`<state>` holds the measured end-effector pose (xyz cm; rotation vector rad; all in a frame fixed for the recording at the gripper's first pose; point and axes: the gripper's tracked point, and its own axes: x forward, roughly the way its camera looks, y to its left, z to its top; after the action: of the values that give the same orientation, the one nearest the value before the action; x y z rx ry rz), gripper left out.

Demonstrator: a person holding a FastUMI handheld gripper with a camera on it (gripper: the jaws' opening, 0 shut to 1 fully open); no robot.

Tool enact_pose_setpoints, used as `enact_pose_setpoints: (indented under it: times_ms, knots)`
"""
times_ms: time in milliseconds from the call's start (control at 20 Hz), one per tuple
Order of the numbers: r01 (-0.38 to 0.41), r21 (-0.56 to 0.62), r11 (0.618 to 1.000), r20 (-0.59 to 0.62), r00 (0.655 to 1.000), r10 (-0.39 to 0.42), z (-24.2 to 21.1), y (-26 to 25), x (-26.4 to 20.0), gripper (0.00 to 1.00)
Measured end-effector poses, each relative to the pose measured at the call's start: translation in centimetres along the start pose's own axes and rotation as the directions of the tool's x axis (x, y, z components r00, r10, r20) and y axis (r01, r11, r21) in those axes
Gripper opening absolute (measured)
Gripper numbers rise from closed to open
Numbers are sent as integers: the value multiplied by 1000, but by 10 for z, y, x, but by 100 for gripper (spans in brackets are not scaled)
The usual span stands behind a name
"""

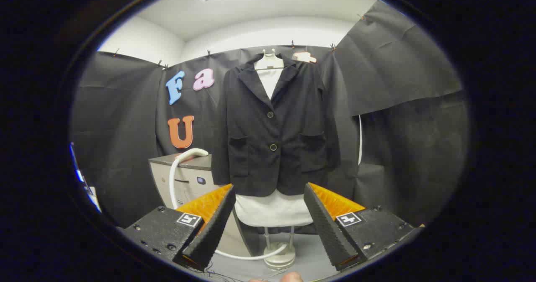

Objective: Iron the clothes twice with a garment steamer, once on the left side and once on the right side.

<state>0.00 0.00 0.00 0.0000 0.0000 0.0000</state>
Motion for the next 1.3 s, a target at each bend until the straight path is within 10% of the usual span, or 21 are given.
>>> enact_pose_setpoints:
  times_ms: [1300]
  knots:
    - [-26,-42,999,-3,1000,26,33,122,35,100]
